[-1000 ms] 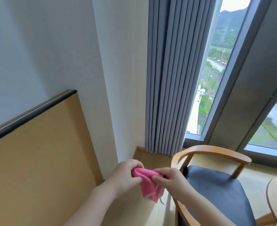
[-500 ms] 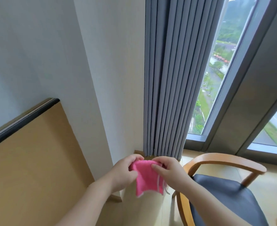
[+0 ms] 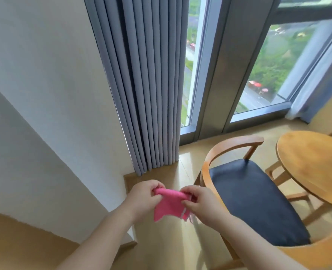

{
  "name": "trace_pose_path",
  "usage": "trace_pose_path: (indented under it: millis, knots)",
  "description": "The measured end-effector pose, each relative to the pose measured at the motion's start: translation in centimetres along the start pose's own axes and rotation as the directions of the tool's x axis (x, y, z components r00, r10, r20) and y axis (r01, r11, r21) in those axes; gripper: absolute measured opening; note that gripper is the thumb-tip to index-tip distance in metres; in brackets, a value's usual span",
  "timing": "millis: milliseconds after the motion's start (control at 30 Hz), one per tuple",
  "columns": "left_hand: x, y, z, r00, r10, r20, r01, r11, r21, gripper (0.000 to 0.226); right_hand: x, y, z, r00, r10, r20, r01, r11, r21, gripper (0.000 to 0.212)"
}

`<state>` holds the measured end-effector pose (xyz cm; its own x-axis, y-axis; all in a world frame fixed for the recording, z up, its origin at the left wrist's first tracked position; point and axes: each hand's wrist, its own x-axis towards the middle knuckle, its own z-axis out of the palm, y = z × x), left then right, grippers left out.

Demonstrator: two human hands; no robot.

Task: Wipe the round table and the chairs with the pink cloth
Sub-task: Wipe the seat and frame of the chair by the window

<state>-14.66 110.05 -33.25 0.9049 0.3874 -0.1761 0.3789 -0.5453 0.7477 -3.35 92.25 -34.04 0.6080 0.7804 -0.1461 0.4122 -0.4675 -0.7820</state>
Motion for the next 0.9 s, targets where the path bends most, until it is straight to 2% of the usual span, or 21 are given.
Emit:
trace_pose_path:
  millis: [200, 333, 433, 500, 600, 767, 833, 900]
  knots:
    - [5.5, -0.1, 3.3, 0.979, 0.089, 0.183, -0.087, 0.996, -0.021, 0.029, 0.8, 4.9, -1.0, 0.981, 0.11, -0.159, -0.114, 0.993, -0.019, 0.02]
    - [8.6, -0.1, 5.4, 0.979, 0.134, 0.156, -0.121, 0.989, -0.09, 0.026, 2.3, 7.6, -2.2, 0.959, 0.154, -0.239, -0.16, 0.987, -0.006, 0.026]
    - [11.1, -0.6, 6.8, 0.982, 0.14, 0.125, -0.12, 0.98, -0.157, 0.029, 2.9, 9.2, -2.2, 0.943, 0.117, -0.311, -0.15, 0.985, -0.085, 0.024]
    - [12.8, -1.1, 8.0, 0.973, 0.148, 0.179, -0.119, 0.979, -0.164, 0.034, 2.8, 10.3, -2.0, 0.944, 0.09, -0.319, -0.145, 0.977, -0.154, 0.019]
    - [16.2, -1.9, 9.8, 0.931, 0.212, 0.298, -0.165, 0.97, -0.176, 0.032, 2.6, 11.9, -1.1, 0.921, 0.123, -0.371, -0.207, 0.958, -0.197, 0.017]
    - [21.8, -5.7, 14.5, 0.801, 0.343, 0.491, -0.274, 0.939, -0.21, 0.026, 2.9, 15.3, 4.6, 0.796, 0.218, -0.564, -0.36, 0.92, -0.153, 0.013]
    - [23.2, -6.7, 16.3, 0.761, 0.41, 0.502, -0.32, 0.911, -0.259, 0.03, 3.1, 16.8, 6.1, 0.769, 0.205, -0.606, -0.392, 0.899, -0.193, 0.015]
    - [24.0, -7.9, 17.8, 0.747, 0.466, 0.474, -0.35, 0.882, -0.316, 0.033, 3.3, 18.0, 7.3, 0.76, 0.106, -0.642, -0.366, 0.885, -0.289, 0.018]
